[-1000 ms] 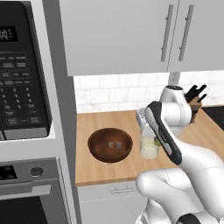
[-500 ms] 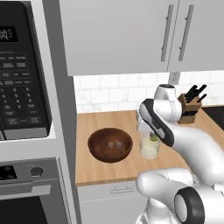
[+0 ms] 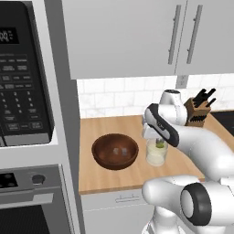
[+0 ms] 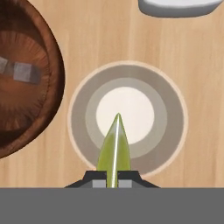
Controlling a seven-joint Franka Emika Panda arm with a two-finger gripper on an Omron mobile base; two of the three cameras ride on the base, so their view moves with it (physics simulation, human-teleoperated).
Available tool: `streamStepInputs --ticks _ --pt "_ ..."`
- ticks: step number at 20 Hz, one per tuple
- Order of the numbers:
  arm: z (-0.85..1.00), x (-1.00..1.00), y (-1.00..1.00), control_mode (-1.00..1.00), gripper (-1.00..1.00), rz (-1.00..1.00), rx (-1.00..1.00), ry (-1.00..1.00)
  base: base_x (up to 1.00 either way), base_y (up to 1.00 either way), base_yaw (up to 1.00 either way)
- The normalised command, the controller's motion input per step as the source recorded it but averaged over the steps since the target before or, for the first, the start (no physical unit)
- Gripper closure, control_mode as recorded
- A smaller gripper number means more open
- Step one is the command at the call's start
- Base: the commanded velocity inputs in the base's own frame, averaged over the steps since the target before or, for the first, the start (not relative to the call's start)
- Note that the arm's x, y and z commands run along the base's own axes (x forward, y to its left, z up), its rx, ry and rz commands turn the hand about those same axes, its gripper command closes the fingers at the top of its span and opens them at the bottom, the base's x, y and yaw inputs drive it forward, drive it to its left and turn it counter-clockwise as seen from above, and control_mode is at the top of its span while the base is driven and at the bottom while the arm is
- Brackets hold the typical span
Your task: Grab a lemon wedge from the fridge and one ice cube from the ice bowl, and put them in the glass of lemonade.
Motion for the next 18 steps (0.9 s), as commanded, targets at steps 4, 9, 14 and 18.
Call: streamStepInputs --ticks 4,9,14,18 --pt "-0.10 0.09 -0.02 -1.00 1.00 0.00 0.00 0.00 0.00 0.00 0.00" --pt "-0.04 0.08 -0.01 -1.00 1.00 0.00 0.00 0.00 0.00 0.00 0.00" --pt "0.00 0.09 0.00 -1.00 1.00 0.00 0.00 0.00 0.00 0.00 0.00" --pt "0.00 0.20 -0.09 -1.00 1.00 0.00 0.00 0.00 0.00 0.00 0.00"
